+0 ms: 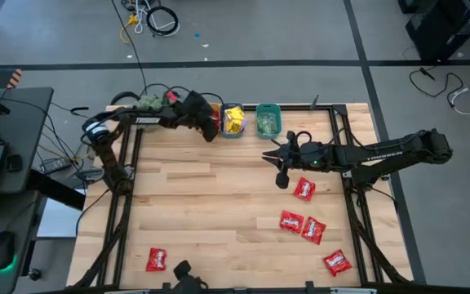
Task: Sort candy
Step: Put the red candy pack into the yellow bin
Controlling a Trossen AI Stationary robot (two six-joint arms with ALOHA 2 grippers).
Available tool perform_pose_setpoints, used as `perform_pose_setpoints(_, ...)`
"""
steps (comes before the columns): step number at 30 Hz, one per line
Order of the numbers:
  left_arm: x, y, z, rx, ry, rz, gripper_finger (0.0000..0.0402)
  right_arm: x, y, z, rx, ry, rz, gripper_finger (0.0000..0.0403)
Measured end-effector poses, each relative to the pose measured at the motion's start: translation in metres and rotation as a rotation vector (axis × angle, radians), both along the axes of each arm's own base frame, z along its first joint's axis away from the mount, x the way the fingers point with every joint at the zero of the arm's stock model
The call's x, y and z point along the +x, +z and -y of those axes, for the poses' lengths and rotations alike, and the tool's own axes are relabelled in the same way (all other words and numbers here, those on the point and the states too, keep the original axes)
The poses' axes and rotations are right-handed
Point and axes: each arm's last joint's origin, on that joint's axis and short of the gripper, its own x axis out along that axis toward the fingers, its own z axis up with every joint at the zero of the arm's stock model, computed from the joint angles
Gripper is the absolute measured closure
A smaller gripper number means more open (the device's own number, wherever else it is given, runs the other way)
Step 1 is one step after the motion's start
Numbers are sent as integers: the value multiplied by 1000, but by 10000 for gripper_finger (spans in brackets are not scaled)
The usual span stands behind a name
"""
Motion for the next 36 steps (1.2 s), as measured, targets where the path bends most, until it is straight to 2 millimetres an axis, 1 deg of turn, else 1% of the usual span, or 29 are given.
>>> perform_pose_setpoints(2, 2, -5, -4, 12, 42, -59, 401, 0, 0, 0, 0, 0, 0, 363)
perform_pose_setpoints(4, 2, -5, -6, 39, 82, -100, 401, 0, 0, 0, 0, 0, -1, 364)
perform_pose_setpoints(7, 0, 4, -7, 77, 114, -106, 401, 0, 0, 0, 0, 0, 0, 363)
perform_pose_setpoints(10, -6, 27, -2, 106, 113, -80, 401, 0, 0, 0, 3, -1, -1, 360)
perform_pose_setpoints(12, -12, 46, 9, 126, 80, -83, 401, 0, 0, 0, 3, -1, -3, 357)
perform_pose_setpoints(13, -14, 55, 18, 129, 56, -93, 401, 0, -1, 0, 3, -1, -7, 355)
perform_pose_setpoints(15, -19, 72, 39, 122, -2, -112, 401, -1, -2, 0, 8, -3, -18, 351)
perform_pose_setpoints(18, -23, 95, 81, 96, -126, -125, 402, -1, -3, 0, 12, -5, -26, 345)
perform_pose_setpoints(20, -25, 104, 112, 71, -210, -144, 401, -1, -3, -1, 13, -4, -25, 342)
perform_pose_setpoints(23, -28, 110, 156, 3, -308, -175, 401, -1, -3, -1, 26, -8, -21, 338)
perform_pose_setpoints(26, -34, 110, 197, -84, -373, -237, 401, -1, -3, -2, 35, -7, -18, 336)
perform_pose_setpoints(29, -38, 105, 237, -152, -421, -279, 401, -1, -2, -5, 36, 4, -14, 334)
perform_pose_setpoints(32, -45, 94, 273, -226, -469, -307, 401, -1, -2, -7, 35, 14, -12, 334)
perform_pose_setpoints(36, -62, 75, 311, -288, -501, -361, 401, -1, -2, -7, 34, 16, -12, 334)
